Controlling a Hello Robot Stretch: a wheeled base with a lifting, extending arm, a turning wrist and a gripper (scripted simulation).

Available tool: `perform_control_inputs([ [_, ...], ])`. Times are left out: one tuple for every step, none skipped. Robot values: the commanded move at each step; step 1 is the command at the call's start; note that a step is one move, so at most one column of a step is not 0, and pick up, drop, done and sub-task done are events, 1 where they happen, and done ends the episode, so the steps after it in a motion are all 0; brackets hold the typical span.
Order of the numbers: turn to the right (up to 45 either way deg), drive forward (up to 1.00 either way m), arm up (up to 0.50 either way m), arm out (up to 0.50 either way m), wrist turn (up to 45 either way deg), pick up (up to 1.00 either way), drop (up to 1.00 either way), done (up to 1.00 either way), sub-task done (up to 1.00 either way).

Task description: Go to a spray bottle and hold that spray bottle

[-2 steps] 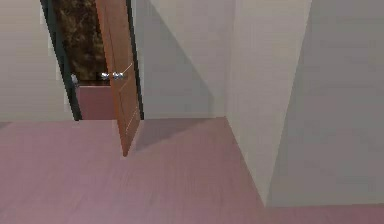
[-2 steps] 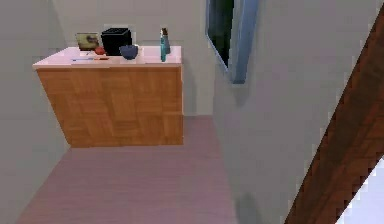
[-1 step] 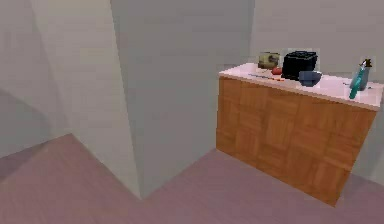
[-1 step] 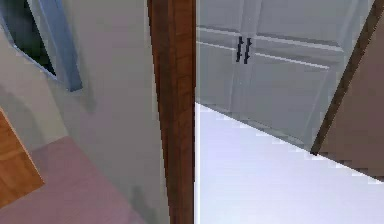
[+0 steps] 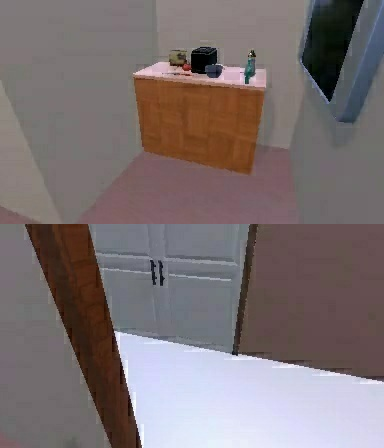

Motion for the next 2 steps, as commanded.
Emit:
perform_control_inputs([
  [0.0, 0.80, 0.00, 0.00, 0.0, 0.00, 0.00, 0.00, 0.00],
  [33.0, 0.00, 0.00, 0.00, 0.0, 0.00, 0.00, 0.00, 0.00],
])
